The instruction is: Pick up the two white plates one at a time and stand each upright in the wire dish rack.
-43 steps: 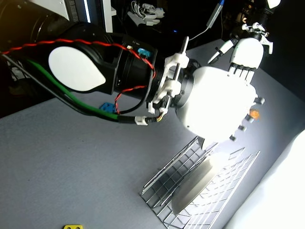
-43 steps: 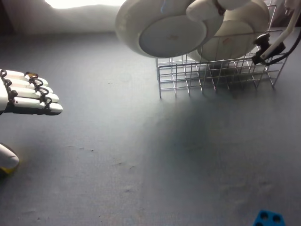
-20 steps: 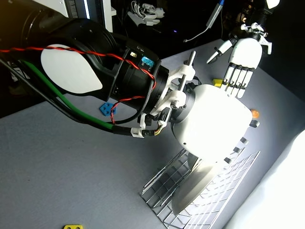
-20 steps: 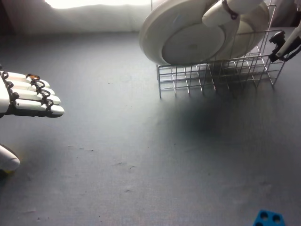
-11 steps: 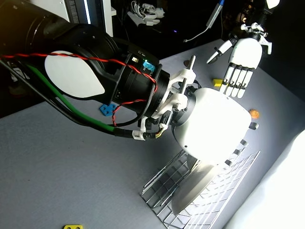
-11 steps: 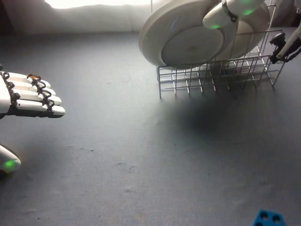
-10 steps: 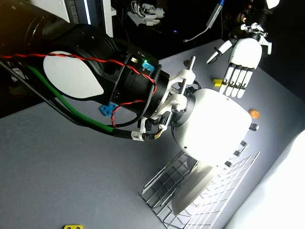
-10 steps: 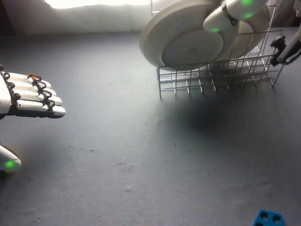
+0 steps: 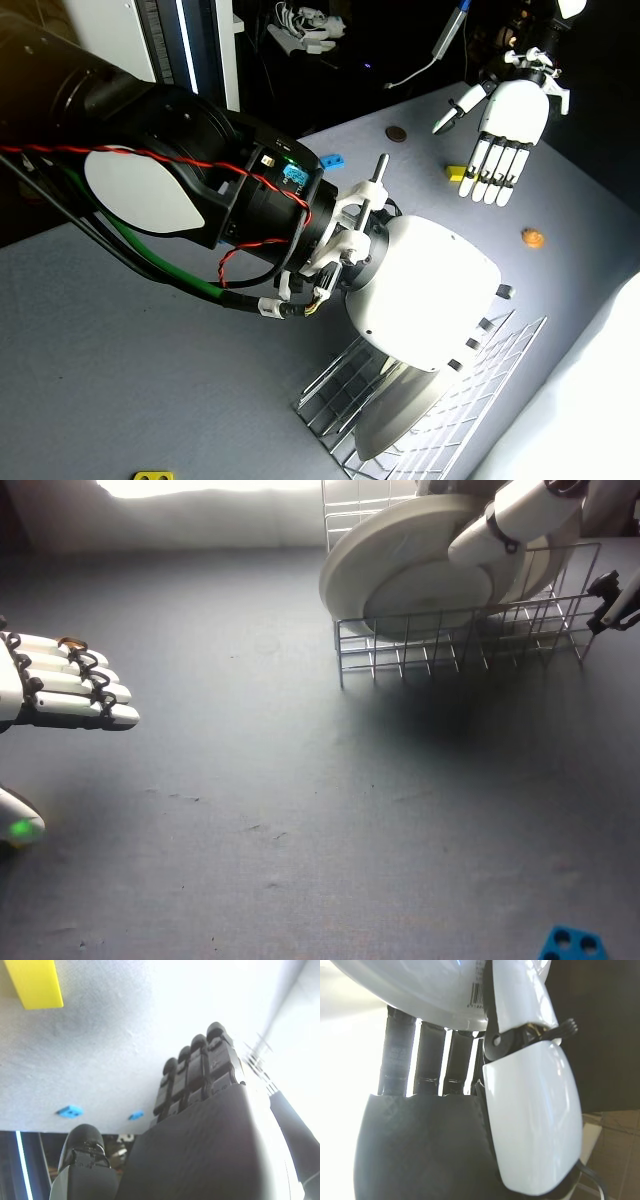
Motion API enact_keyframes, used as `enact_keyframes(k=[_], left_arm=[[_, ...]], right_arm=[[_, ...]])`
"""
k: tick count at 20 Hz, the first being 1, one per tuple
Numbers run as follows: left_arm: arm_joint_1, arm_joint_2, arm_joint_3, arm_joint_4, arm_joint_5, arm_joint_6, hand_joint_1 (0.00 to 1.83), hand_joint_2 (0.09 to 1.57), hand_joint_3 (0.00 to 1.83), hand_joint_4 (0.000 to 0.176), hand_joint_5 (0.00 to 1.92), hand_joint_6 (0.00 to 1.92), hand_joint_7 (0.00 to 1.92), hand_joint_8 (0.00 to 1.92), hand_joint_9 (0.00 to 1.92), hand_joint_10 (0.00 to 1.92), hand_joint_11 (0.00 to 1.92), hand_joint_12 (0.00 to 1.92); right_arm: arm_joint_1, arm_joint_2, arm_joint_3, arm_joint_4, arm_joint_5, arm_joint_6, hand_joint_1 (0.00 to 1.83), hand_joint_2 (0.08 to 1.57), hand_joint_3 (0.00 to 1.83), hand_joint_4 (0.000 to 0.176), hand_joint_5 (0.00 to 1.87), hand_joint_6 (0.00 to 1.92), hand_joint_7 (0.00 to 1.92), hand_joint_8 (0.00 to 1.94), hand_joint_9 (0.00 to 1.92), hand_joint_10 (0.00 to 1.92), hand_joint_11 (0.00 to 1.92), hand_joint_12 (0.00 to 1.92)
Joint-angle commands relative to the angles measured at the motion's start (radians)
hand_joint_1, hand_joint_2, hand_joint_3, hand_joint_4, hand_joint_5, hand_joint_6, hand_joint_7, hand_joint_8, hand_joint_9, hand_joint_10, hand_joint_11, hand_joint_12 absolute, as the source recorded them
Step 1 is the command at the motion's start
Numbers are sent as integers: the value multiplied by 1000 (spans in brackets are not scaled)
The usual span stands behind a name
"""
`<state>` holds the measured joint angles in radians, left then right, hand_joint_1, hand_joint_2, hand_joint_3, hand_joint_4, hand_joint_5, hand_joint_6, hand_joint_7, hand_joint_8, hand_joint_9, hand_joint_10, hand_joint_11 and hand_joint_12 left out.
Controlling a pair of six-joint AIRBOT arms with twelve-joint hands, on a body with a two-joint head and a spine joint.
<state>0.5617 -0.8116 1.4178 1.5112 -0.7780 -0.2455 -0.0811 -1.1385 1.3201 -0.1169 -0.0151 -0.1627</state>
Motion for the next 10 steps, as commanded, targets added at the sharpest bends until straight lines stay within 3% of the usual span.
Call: enact_keyframes(k=[1,10], left_arm=[[-12,13,-1,-49,-19,-4,0,1079,0,0,0,0,0,0,0,0,0,0],[-13,12,-2,-49,-19,-4,0,1090,4,0,0,0,0,0,0,0,0,0]], right_arm=[[4,5,3,12,145,1,1494,1068,0,0,1002,941,1053,708,1000,882,914,1401],[-50,-6,3,12,198,-55,1495,1066,0,0,995,912,1060,714,1018,883,910,1418]])
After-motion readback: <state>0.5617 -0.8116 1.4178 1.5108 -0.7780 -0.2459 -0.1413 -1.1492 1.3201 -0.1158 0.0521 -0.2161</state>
